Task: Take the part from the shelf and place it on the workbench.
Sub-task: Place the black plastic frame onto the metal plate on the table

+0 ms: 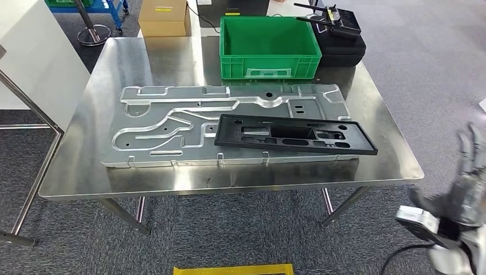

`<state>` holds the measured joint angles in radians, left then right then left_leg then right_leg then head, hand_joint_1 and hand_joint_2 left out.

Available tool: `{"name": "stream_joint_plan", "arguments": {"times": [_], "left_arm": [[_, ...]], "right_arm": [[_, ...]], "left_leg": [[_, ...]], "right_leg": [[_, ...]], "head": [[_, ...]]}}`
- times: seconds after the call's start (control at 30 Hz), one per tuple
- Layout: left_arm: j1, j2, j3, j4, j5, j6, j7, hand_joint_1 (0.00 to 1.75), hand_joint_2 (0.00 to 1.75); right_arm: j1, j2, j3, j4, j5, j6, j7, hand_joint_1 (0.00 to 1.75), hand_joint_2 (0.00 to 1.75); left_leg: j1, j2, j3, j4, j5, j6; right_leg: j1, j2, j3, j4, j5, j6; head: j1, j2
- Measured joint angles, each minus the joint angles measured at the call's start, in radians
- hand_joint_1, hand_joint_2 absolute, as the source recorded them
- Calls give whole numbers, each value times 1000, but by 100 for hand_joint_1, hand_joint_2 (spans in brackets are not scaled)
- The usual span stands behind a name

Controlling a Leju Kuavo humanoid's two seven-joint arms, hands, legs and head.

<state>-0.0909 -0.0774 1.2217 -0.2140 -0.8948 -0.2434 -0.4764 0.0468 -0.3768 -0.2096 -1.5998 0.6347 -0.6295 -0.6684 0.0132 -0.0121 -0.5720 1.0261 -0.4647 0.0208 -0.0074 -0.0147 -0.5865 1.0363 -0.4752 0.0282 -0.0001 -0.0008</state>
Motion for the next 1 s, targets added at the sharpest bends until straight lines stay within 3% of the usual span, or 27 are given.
{"name": "stream_joint_plan", "arguments": {"times": [0.07,0.13,0.17,0.2,0.23,0.33,0.37,0.47,0.53,0.63,0.67,0.7,0.73,0.8,0.87,0.97,1.0], "left_arm": [[10,0,9,0,11,4,-5,0,0],[14,1,19,0,16,8,-6,0,0],[17,1,22,0,17,9,-5,0,0],[19,0,26,0,18,12,-5,0,0],[20,0,29,0,19,14,-4,0,0],[20,-3,38,0,21,21,2,0,0],[19,-4,41,0,21,22,3,0,0],[21,-4,47,0,22,24,4,0,0],[22,-2,53,0,25,27,1,0,0],[22,0,64,0,35,35,-3,0,0],[24,0,68,0,40,38,-5,0,0],[26,1,73,0,47,40,-6,0,0],[27,2,80,0,55,42,-7,0,0],[24,6,96,0,77,48,-3,0,0],[21,9,115,0,101,60,7,0,0],[22,5,142,0,125,81,20,0,0],[21,3,149,0,128,88,21,0,0]], "right_arm": [[77,19,-147,-30,-8,71,-11,0,0],[128,56,-266,-25,5,125,-18,0,0],[145,77,-316,-11,15,145,-21,0,0],[155,97,-362,13,28,159,-23,0,0],[158,114,-405,48,46,170,-23,0,0],[145,155,-524,226,113,166,-23,0,0],[139,169,-562,297,137,156,-23,0,0],[116,209,-642,493,222,109,-15,0,0],[75,236,-684,668,317,80,27,0,0],[35,276,-726,926,460,75,133,0,0],[25,290,-729,991,500,87,169,0,0],[13,302,-729,1048,539,106,205,0,0],[1,312,-729,1102,576,132,242,0,0],[-20,332,-723,1189,636,203,314,0,0],[-38,351,-711,1247,675,294,382,0,0],[-65,371,-689,1306,718,451,483,0,0],[-71,376,-681,1321,729,502,514,0,0]], "left_leg": [[1,4,1,-3,3,8],[-1,5,-3,-3,5,13],[-3,6,-5,-3,6,14],[-5,6,-6,-3,6,14],[-7,6,-6,-3,7,14],[-11,5,-5,-3,11,8],[-11,3,-5,-3,13,4],[-11,4,-6,-3,16,-12],[-11,7,-20,35,-27,-24],[-10,8,-70,203,-153,-31],[-10,8,-73,242,-174,-32],[-10,8,-60,246,-177,-32],[-10,8,-26,210,-162,-30],[-12,8,75,62,-118,-23],[-16,7,133,-36,-91,-14],[-20,9,125,-46,-66,-1],[-18,11,117,-48,-54,4]], "right_leg": [[-4,8,-38,89,-61,9],[-6,10,-96,215,-124,15],[-7,11,-110,249,-133,16],[-8,11,-106,247,-125,16],[-8,11,-81,205,-98,13],[-2,10,29,11,-20,-2],[2,10,43,-18,-12,-6],[4,10,40,-30,1,-19],[0,11,33,-40,18,-34],[0,7,8,-41,38,-47],[1,7,-4,-39,44,-48],[2,8,-16,-36,52,-48],[2,10,-28,-33,59,-47],[4,13,-46,-25,73,-42],[5,13,-55,-18,85,-33],[2,14,-60,-22,110,-16],[1,15,-64,-20,104,-10]], "head": [[1,0],[1,0],[1,0],[1,0],[1,0],[1,0],[1,0],[1,0],[0,0],[-1,0],[-1,0],[-1,0],[-1,0],[-1,0],[0,0],[-1,0],[-1,0]]}}
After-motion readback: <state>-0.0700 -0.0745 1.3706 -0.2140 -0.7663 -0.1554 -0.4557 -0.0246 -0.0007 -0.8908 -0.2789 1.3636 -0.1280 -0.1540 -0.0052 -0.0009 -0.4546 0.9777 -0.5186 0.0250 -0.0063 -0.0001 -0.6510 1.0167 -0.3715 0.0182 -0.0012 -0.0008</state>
